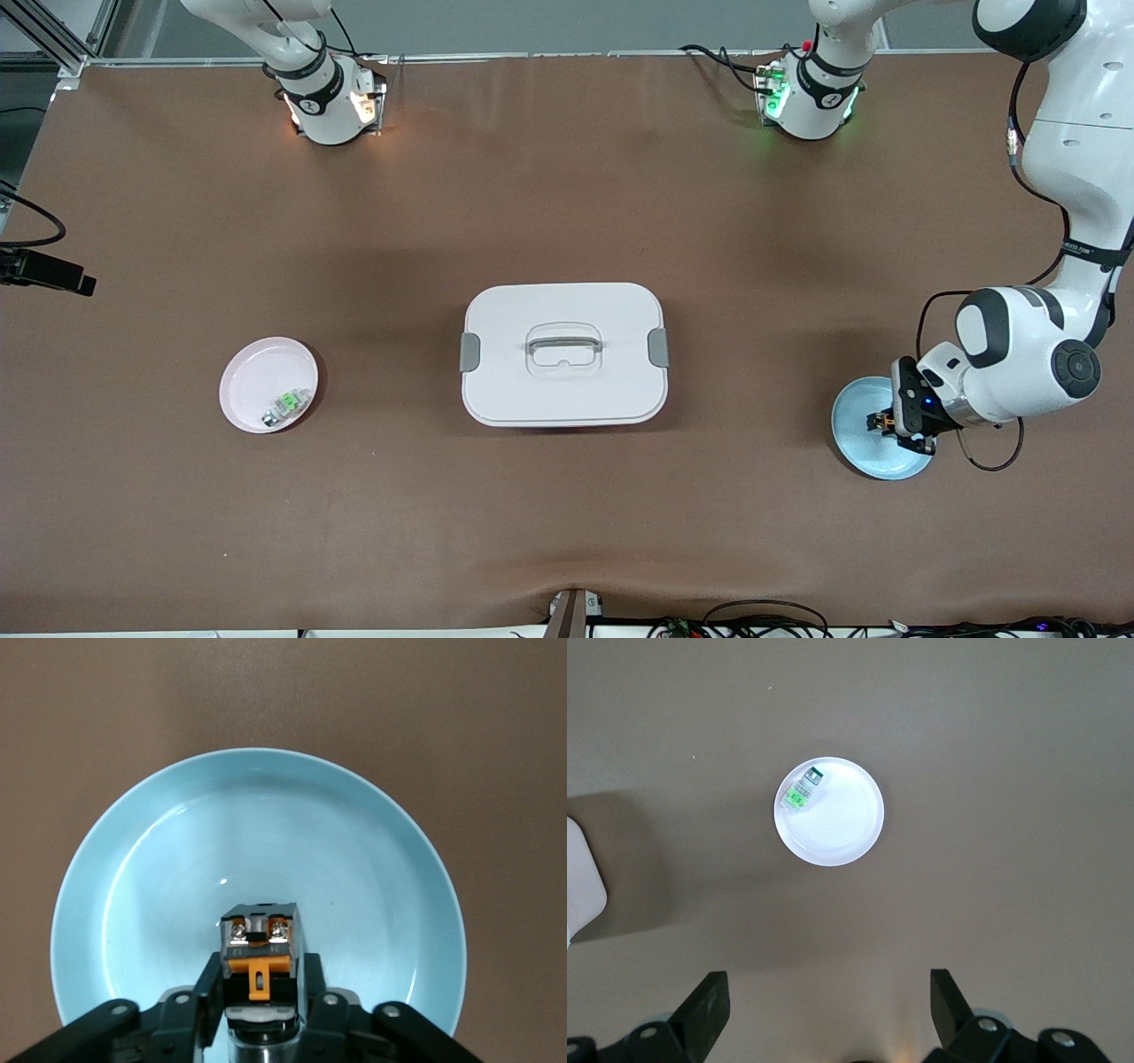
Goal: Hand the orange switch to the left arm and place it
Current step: 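Lower the switch onto the blue plate and open the left gripper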
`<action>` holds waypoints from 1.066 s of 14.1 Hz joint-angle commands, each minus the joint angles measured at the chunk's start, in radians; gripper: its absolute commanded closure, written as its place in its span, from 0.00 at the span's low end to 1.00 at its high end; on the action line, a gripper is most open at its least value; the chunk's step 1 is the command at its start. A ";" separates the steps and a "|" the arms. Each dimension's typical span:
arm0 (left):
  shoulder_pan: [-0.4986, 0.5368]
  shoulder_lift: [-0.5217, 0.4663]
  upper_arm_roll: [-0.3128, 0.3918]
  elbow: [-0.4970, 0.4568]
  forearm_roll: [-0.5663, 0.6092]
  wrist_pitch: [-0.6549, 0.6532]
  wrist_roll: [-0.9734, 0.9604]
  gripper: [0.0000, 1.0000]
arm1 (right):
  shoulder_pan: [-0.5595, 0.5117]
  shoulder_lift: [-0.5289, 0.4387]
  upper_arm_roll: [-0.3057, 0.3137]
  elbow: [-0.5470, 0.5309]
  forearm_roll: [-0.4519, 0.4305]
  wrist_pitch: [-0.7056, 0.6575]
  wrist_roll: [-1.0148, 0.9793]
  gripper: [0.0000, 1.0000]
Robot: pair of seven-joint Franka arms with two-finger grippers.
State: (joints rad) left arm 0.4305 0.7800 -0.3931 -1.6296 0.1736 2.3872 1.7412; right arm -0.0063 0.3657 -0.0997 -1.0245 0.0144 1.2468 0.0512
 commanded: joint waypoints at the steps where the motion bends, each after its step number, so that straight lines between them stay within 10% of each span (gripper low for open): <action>1: 0.004 0.001 -0.004 0.011 0.015 0.009 -0.006 0.00 | -0.026 -0.027 0.012 -0.019 0.007 -0.038 -0.002 0.00; 15: -0.002 -0.269 -0.058 0.024 0.006 -0.308 -0.644 0.00 | -0.020 -0.381 0.012 -0.588 0.007 0.298 -0.004 0.00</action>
State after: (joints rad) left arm 0.4279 0.5816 -0.4326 -1.5876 0.1736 2.1369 1.2126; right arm -0.0184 0.0345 -0.0986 -1.5492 0.0151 1.5153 0.0512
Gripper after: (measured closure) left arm 0.000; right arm 0.000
